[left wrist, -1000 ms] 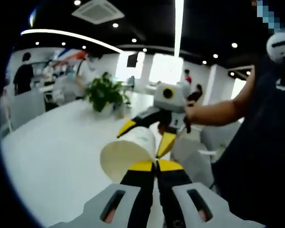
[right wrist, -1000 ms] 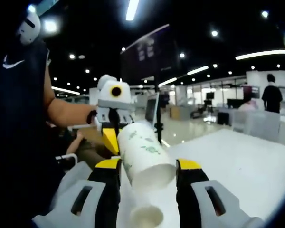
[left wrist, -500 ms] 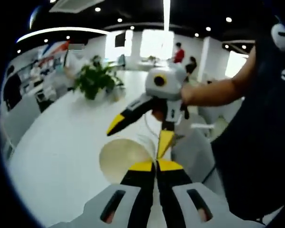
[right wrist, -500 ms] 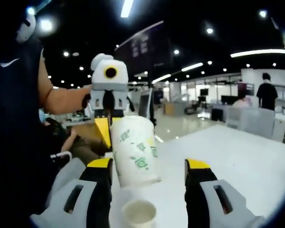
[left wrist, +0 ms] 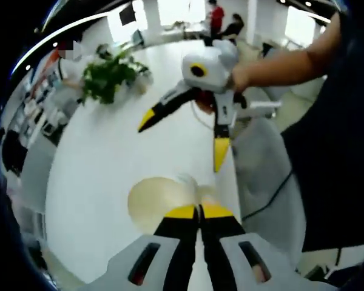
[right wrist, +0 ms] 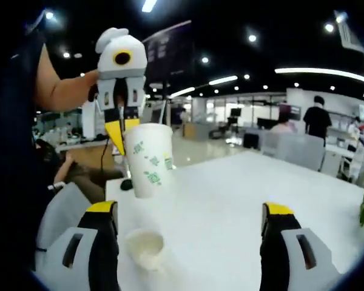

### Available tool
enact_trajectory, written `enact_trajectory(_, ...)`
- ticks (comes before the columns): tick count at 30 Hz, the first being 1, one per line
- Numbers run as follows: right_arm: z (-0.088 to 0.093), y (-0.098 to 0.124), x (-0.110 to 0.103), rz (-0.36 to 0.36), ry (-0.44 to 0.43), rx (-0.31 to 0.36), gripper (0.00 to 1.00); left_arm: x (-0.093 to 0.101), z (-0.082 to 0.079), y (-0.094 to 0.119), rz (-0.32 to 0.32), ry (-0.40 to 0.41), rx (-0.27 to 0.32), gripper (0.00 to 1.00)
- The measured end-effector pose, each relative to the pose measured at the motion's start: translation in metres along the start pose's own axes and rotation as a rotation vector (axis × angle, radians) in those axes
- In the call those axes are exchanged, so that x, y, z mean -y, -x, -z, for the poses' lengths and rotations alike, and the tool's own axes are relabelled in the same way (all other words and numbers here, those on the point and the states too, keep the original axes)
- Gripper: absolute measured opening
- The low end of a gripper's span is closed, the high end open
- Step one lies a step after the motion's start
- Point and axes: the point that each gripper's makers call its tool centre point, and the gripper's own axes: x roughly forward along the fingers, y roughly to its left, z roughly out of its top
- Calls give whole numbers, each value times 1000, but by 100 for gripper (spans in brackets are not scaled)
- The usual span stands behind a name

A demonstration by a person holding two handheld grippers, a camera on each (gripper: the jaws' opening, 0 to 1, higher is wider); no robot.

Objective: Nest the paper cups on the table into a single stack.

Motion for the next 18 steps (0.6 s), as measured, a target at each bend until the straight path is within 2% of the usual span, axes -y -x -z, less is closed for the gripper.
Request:
enact_trajectory(1,2,2,2,9,-12,-4,99,1,0,0,8,-6,-15,0)
enact_trajectory(2,5,5,4,19,-23,-11,99,4,-2,-2,26,0,-58,0)
enact_trajectory(5,8,10,7,35,-18,-10,100,6,-8,-4,46,-11,-111,0)
enact_trajectory(7,11,13,8,44,-22,-10,100,8,-10,-6,49,-18,-146,0)
enact_trajectory(9,16,16,10,52,-35,-23,100,10,-7,-6,45,-19,-222,0)
enact_trajectory(13,23,18,9,64,-37,-32,100,11,-4,-9,28,-29,-306,0)
enact_trajectory(18,24,20,8,66,-49,-26,100,13,-3,-12,24,-20,-343,0)
